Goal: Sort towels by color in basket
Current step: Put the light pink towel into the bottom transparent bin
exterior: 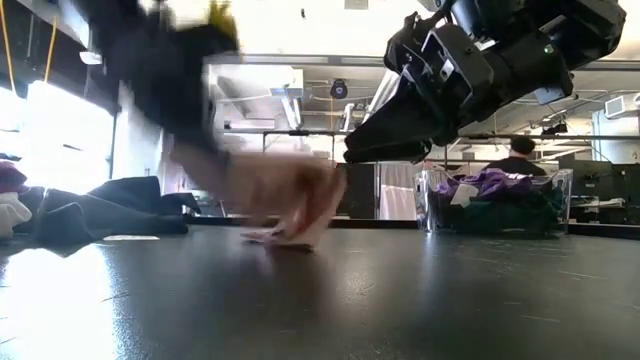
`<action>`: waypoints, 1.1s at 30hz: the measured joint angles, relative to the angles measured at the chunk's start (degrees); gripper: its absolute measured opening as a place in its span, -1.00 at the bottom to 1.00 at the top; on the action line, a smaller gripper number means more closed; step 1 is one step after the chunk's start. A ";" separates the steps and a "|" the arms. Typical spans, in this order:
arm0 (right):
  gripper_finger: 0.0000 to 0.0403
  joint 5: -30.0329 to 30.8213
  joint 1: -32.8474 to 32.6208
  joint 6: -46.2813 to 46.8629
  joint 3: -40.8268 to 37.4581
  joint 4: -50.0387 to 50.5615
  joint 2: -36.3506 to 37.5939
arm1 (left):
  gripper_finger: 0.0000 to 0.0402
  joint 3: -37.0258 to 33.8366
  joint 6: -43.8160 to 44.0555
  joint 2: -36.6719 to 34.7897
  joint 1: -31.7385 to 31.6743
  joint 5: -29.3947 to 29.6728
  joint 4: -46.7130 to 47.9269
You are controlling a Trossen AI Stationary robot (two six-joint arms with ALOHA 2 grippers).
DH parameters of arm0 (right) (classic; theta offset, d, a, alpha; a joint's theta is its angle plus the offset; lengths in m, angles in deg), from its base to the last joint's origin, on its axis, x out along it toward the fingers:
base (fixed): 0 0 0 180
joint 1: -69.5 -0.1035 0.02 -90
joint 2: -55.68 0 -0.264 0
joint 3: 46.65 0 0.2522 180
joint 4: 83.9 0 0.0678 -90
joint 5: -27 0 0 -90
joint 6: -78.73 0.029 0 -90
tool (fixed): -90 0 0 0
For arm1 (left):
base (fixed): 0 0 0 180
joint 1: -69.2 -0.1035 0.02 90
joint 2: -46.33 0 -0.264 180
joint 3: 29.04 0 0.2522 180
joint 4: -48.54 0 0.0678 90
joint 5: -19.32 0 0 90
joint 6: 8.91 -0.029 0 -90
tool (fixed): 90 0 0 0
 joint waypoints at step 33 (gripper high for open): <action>-0.12 4.57 -2.67 1.49 0.00 -3.42 -4.28 | -0.98 43.68 64.39 -11.15 33.77 -6.29 74.10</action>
